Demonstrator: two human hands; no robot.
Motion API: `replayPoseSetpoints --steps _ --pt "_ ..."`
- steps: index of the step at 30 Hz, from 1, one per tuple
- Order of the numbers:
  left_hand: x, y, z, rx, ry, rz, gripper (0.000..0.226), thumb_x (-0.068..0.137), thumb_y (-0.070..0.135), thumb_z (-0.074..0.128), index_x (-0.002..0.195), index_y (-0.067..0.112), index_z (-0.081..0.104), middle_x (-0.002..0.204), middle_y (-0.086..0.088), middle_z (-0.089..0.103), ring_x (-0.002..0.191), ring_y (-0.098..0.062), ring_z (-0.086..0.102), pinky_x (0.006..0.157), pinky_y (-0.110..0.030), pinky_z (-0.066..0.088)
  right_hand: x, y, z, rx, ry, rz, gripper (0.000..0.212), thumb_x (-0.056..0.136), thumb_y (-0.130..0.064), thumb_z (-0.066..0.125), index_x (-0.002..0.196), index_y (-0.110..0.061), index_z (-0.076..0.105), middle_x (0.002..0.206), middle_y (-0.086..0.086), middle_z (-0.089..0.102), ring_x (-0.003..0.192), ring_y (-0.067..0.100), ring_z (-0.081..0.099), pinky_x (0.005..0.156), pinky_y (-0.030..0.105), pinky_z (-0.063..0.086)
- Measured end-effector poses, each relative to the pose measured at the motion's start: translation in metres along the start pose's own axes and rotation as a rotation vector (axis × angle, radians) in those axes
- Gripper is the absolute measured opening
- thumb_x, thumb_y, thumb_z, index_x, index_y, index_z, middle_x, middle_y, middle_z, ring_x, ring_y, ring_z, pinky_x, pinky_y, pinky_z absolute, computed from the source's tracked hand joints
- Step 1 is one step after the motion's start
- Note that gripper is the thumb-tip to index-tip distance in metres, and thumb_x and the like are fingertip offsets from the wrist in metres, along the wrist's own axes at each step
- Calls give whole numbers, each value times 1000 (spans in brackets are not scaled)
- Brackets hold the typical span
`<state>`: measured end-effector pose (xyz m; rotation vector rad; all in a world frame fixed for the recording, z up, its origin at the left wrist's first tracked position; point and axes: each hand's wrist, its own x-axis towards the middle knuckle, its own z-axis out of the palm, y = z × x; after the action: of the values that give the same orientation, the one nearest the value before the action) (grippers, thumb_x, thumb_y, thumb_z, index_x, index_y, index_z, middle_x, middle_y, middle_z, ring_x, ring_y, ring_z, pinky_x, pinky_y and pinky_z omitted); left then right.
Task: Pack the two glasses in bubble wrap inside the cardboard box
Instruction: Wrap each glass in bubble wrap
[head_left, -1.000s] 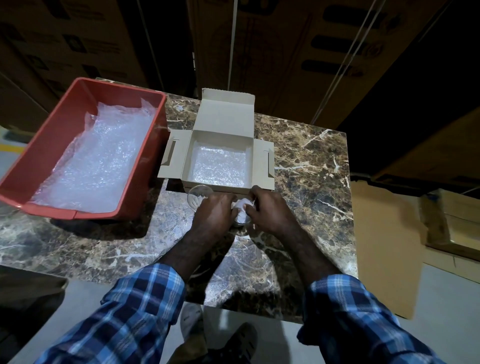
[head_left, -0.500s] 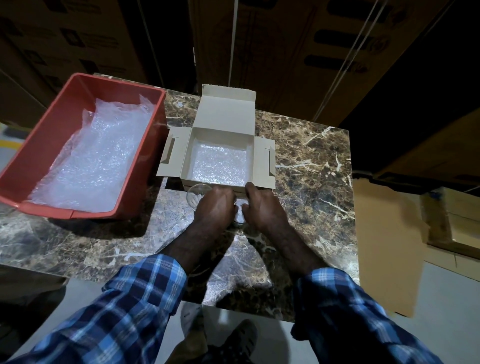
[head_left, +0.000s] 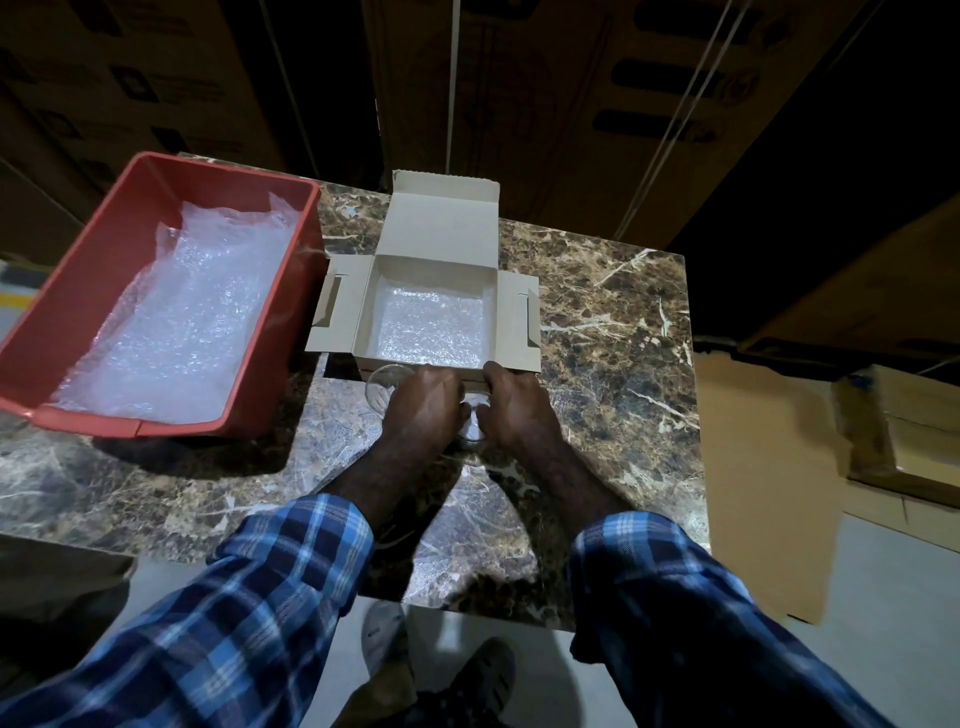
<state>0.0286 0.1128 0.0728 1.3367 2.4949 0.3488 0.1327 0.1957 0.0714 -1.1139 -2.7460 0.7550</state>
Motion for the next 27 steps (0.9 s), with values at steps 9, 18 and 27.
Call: replayPoseSetpoints --steps 9,18,27 --pt "-7 5 -5 -37 -2 -5 17 88 16 68 101 6 72 96 -15 72 84 -30 69 70 -39 58 -2 6 -10 156 -125 143 21 84 -18 64 103 -19 55 103 10 65 92 27 59 72 27 40" --pt "-21 1 -9 -158 75 -82 25 86 25 68 107 11 74 99 -13 73 88 -26 68 75 -36 57 -21 10 -19 248 11 127 15 83 -15 66 88 -23 55 88 6 64 77 23 57 66 27 38" --pt "-59 8 -14 -166 197 -132 29 90 35 61 108 15 72 90 -11 72 83 -28 69 72 -38 57 -31 18 -11 249 68 7 23 91 -27 64 111 -17 68 104 8 67 98 25 62 83 33 49"
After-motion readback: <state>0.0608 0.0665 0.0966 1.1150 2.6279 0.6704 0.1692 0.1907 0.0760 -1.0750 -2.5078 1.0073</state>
